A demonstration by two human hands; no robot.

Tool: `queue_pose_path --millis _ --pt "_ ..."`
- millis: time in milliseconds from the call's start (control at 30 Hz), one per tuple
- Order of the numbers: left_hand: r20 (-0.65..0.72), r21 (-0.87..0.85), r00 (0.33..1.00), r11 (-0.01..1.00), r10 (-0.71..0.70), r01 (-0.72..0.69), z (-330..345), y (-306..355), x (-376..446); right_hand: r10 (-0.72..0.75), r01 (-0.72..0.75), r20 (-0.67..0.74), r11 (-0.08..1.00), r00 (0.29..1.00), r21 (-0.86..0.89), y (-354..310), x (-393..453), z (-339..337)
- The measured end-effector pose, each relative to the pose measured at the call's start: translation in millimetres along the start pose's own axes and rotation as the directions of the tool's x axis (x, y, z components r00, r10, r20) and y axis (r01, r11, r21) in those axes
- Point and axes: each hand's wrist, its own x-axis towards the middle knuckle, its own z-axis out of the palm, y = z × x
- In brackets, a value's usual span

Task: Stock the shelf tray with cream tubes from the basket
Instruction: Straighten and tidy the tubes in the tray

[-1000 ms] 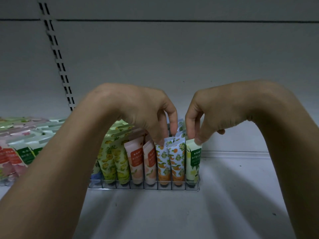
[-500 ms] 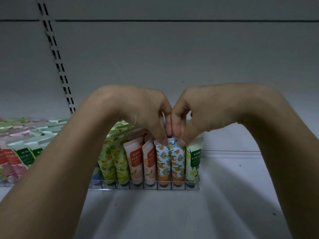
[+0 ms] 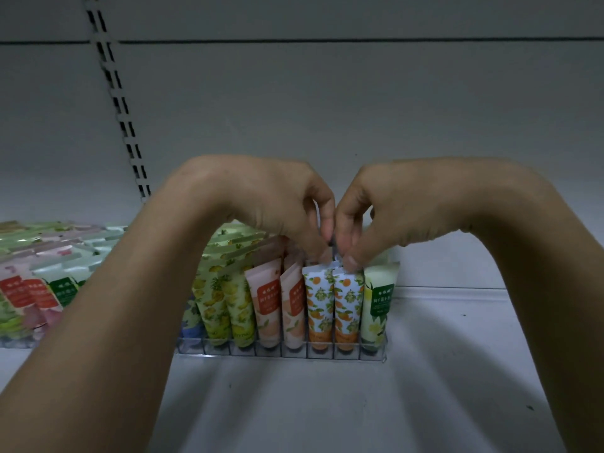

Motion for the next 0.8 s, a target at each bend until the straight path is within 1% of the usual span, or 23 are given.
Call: queue_pose_path --millis 67,100,133,200,233,333,400,433,467,567,633,800 --pt "-0.120 -0.034 0.993 0.999 0.013 -0.017 -7 -9 -11 -0.053 0.055 -0.073 0.998 0.996 0.027 0 1 -1" --pt "-0.214 -0.057 0.977 0.998 0.017 -0.030 -9 -14 -18 -0.085 0.088 -0.115 0.996 0.990 0.025 -1 3 -2" --pt "-0.317 -0.082 0.948 0.996 0.016 -0.044 -9 -20 -25 -0.117 0.120 -0.155 0.993 0.981 0.010 -2 4 -1" --pt "-0.504 -0.082 0.863 0.992 0.037 -0.091 0 -32 -41 -0.184 0.185 -0.213 0.983 0.960 -0.015 -8 8 2" --pt "-0.561 -0.070 0.826 0.992 0.051 -0.109 9 -37 -49 -0.204 0.206 -0.228 0.978 0.952 -0.013 -12 10 3" --pt "-0.636 -0.116 0.771 0.984 0.031 -0.136 40 -49 -66 -0.219 0.221 -0.208 0.975 0.953 -0.017 -21 14 9" --pt "-0.709 -0.100 0.703 0.982 0.042 -0.159 56 -55 -71 -0.236 0.229 -0.187 0.972 0.953 -0.058 -25 17 13" --pt "-0.736 -0.042 0.673 0.986 0.079 -0.162 61 -56 -72 -0.240 0.230 -0.179 0.970 0.954 -0.073 -27 18 15" --pt "-0.743 0.023 0.657 0.986 0.128 -0.167 64 -56 -71 -0.238 0.227 -0.171 0.970 0.956 -0.083 -28 19 17" --pt "-0.715 0.107 0.663 0.972 0.222 -0.211 69 -55 -68 -0.227 0.216 -0.128 0.972 0.965 -0.090 -31 21 19" --pt "-0.698 0.132 0.677 0.972 0.232 -0.197 72 -58 -67 -0.224 0.216 -0.108 0.973 0.969 -0.079 -31 22 22" --pt "-0.693 0.106 0.687 0.973 0.219 -0.203 74 -63 -65 -0.213 0.207 -0.096 0.976 0.972 -0.069 -30 27 24"
